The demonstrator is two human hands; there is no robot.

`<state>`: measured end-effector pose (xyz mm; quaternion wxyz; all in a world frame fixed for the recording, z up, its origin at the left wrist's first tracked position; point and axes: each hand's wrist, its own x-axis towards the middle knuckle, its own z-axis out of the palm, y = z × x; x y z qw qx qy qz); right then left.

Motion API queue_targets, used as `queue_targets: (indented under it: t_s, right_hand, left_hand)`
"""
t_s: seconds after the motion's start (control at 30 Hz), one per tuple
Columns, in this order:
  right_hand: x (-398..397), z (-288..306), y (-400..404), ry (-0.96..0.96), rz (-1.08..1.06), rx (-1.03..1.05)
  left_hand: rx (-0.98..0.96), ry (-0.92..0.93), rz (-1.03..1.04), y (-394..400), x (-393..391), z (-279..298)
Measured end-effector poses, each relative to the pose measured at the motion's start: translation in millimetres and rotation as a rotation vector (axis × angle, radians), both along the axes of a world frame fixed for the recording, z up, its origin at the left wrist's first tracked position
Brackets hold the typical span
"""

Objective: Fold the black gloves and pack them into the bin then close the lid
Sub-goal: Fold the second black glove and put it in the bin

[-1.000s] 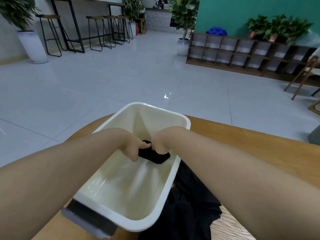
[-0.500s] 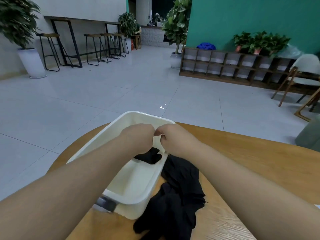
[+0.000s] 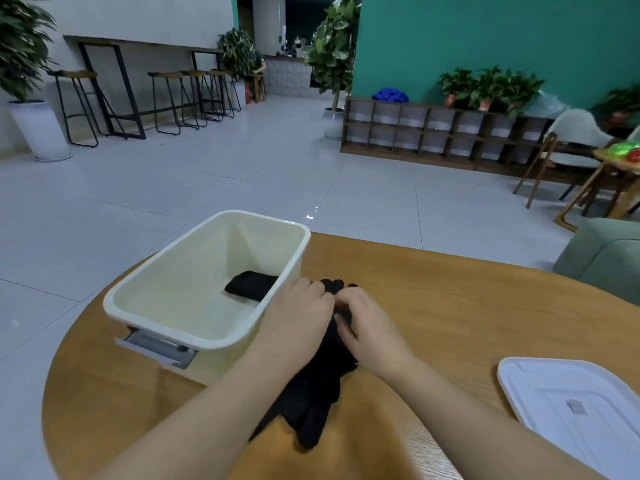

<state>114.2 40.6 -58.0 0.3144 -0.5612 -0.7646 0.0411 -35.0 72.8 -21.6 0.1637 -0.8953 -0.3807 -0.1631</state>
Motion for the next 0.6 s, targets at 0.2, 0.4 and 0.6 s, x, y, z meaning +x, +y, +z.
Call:
queue_targets:
  t_s: [0.2, 0.4, 0.6]
  right_hand:
    - [-0.1, -33.4, -3.1, -0.109, -0.019, -0.335]
    - [4.6, -53.0, -6.6, -0.192, -0.087, -0.465]
    - [21.7, -54.9, -25.4, -0.124, -0.219, -0.358]
  left_hand:
    - [-0.028, -0.012, 0.046, -1.7, -2.3, -56.4]
    - [-0.529, -0.285, 0.121, -18.9, -0.2, -93.1]
    - [-0.657, -0.36, 0.105, -20.8, -2.9, -98.6]
